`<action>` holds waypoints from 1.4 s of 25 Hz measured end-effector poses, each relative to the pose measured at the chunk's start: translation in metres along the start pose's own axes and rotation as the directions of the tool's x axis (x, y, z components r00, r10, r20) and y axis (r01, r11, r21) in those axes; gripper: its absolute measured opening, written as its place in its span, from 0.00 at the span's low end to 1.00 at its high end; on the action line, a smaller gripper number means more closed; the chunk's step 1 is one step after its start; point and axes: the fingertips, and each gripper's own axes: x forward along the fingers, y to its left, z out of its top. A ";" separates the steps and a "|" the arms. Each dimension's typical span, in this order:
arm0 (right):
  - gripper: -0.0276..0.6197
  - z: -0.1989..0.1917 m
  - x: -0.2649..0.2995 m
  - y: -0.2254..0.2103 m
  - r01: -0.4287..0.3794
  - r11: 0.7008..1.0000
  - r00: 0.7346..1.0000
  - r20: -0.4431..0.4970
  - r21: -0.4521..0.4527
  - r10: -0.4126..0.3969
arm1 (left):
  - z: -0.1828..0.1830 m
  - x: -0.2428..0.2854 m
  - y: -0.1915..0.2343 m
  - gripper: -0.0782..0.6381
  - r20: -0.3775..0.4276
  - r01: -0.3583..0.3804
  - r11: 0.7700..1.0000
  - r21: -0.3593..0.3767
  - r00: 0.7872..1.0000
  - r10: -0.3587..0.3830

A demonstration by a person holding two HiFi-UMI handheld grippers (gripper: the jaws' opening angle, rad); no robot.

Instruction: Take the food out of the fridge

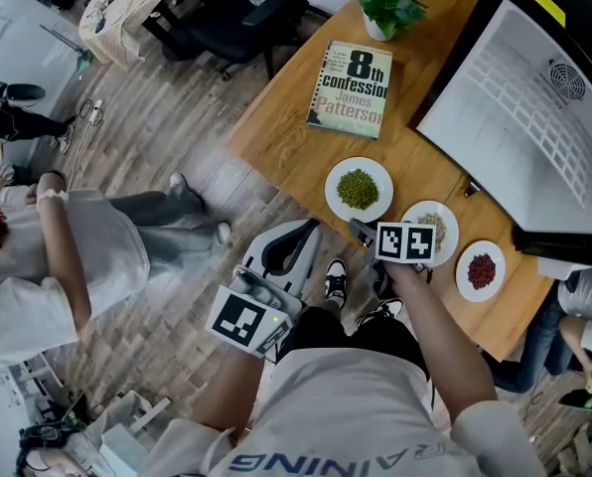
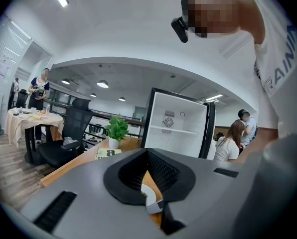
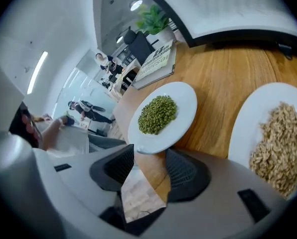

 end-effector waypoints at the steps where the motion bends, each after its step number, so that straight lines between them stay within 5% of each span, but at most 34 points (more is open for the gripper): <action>1: 0.34 -0.002 0.000 0.000 0.015 0.999 1.000 -0.011 -0.032 -0.015 | 0.000 0.000 0.000 0.12 -0.001 0.000 1.000 0.000 1.000 0.000; 7: 0.34 -0.011 0.000 0.000 0.092 0.973 0.990 -0.086 -0.210 -0.112 | 0.002 -0.002 -0.001 0.12 0.003 0.002 1.000 -0.003 1.000 -0.002; 12: 0.34 -0.017 0.001 -0.003 0.163 0.914 0.964 -0.137 -0.371 -0.227 | 0.002 -0.002 -0.002 0.12 0.000 0.006 1.000 -0.003 1.000 -0.006; 21: 0.30 -0.023 -0.012 -0.008 0.178 0.923 0.956 -0.161 -0.341 -0.244 | 0.006 -0.003 -0.005 0.12 0.006 0.008 1.000 0.002 1.000 -0.008; 25: 0.12 -0.008 -0.032 -0.002 0.180 0.929 0.975 -0.066 -0.323 -0.212 | 0.009 -0.001 -0.008 0.12 0.013 0.015 1.000 0.009 1.000 -0.015; 29: 0.08 0.016 -0.062 0.016 0.096 0.952 0.994 0.084 -0.289 -0.075 | 0.015 0.003 -0.013 0.12 0.017 0.027 0.999 0.022 0.999 -0.028; 35: 0.07 0.062 -0.133 0.031 0.079 0.952 0.934 0.355 -0.295 0.032 | 0.029 0.014 -0.027 0.12 0.025 0.048 0.998 0.045 0.999 -0.049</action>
